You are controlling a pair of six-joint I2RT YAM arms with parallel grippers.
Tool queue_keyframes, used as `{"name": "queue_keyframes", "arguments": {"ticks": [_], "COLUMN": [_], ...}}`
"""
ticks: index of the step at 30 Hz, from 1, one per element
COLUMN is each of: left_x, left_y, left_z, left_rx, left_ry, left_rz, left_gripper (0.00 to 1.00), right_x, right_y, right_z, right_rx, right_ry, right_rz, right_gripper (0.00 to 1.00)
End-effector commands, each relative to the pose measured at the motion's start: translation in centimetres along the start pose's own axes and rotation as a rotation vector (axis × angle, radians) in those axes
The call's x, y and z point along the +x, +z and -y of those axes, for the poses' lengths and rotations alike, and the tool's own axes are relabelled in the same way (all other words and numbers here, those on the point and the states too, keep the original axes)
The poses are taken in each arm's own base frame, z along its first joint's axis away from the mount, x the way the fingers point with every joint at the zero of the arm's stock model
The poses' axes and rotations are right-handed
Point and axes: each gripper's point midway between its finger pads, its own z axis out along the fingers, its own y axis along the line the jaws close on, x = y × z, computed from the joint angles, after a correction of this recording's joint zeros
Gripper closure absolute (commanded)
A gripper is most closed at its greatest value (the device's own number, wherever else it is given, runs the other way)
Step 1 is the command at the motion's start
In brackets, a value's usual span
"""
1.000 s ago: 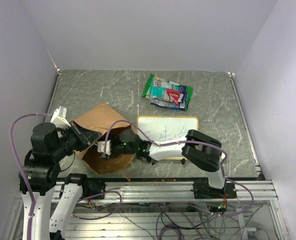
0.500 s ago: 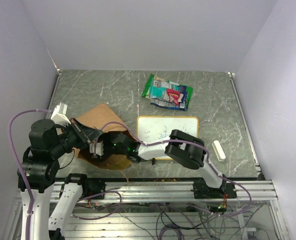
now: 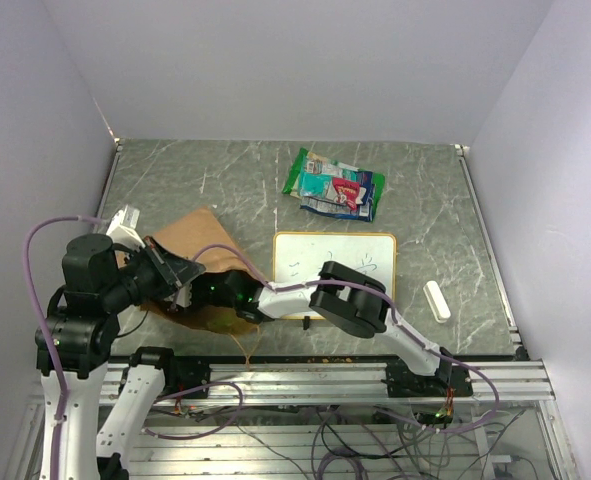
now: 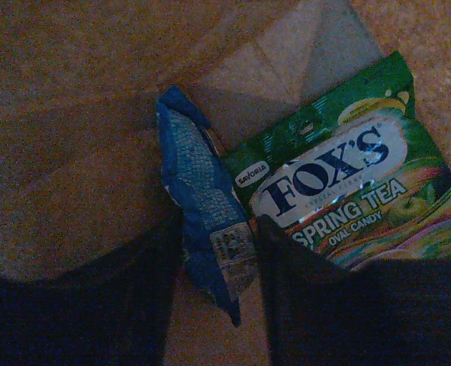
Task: Take the snacks out of the paper bag
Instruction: Take out the snack from the paper bag.
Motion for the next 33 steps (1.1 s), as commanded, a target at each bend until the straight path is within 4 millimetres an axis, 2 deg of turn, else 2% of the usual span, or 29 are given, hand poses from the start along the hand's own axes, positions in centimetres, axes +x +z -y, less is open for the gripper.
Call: {"name": "queue_keyframes", "arguments": {"ticks": [1,6,13,21,28,33], "left_x": [-0.3,-0.8,-2.1,-3.8,-3.9,-3.7], "left_y": [-1.5,-1.9,-1.8,-1.1,-1.0,-0.1], "left_z": [1.0,0.7,-0.2,-0.2,-0.2,-0.6], "left_rx": [0.021,-0.015,-0.094,-0.092,-0.069,-0.074], "left_ry": [0.024,0.040,0.061,0.077,0.086,0.087], "left_rz": [0.040,0.068,0.105,0.169,0.201,0.162], "left_gripper": [0.93,0.93,0.93,0.93,0.93,0.93], "right_x": [1.7,1.1,-0.5,0.0,-1.4,-2.1], "right_y": [0.7,0.3,-2.5,-6.8,-10.7,-12.1], "right_z": [-0.8,0.7,3.6,3.0,2.8,3.4], "right_rx": [-0.012,0.011,0.060,0.065,0.062,0.075], "right_ry": [0.011,0.035,0.101,0.191,0.259,0.268], "right_rz": [-0.053,-0.054,-0.045,-0.089,-0.074,-0.076], "right_gripper": [0.73,0.89,1.00,1.00,1.00,1.00]}}
